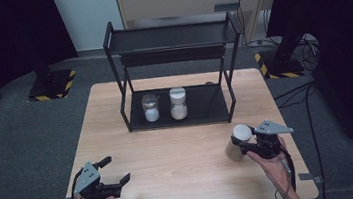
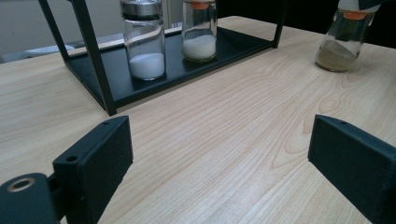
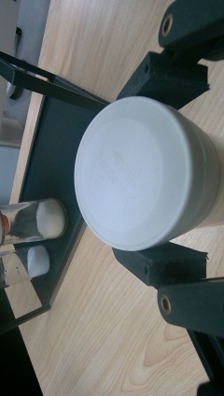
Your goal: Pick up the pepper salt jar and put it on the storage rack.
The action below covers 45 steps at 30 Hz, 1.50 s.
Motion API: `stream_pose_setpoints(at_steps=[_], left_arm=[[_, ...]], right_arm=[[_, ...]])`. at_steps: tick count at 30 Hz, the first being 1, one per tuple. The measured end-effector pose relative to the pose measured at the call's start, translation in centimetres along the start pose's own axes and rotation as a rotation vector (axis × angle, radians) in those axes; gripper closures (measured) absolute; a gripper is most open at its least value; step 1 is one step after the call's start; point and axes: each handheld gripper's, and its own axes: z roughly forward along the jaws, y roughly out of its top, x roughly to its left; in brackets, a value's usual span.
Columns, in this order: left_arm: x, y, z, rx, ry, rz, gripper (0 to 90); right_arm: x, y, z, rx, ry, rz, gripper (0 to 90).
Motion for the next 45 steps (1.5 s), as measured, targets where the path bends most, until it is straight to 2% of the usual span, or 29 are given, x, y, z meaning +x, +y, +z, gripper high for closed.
stream_pose_setpoints(at_steps=[7, 12, 19, 22, 28, 39, 45], left_arm=[[0.0, 0.0, 0.1, 0.001, -0.002, -0.006, 3.4], [0.0, 0.0, 0.1, -0.001, -0.002, -0.008, 2.4], [0.1, -0.1, 0.0, -0.005, -0.004, -0.012, 1.2], [0.1, -0.1, 0.0, -0.006, -0.006, -0.013, 0.8], [0.2, -0.1, 0.1, -0.003, -0.009, -0.013, 0.5], [0.2, -0.1, 0.0, -0.002, -0.009, -0.015, 0.5], [0.2, -0.1, 0.0, -0.001, -0.010, -0.014, 0.5]], right_arm=[[0.1, 0.4, -0.1, 0.014, -0.004, -0.006, 33.4], [0.0, 0.7, -0.6, 0.004, -0.003, -0.006, 33.4], [0.0, 2.1, -1.1, -0.011, 0.019, -0.021, 33.5], [0.2, 2.9, -1.0, -0.014, 0.030, -0.042, 33.5], [0.8, 4.9, -0.2, -0.003, 0.061, -0.070, 33.5], [1.8, 7.1, 1.9, 0.010, 0.113, -0.092, 33.5], [2.0, 8.1, 3.1, 0.020, 0.123, -0.087, 33.5]])
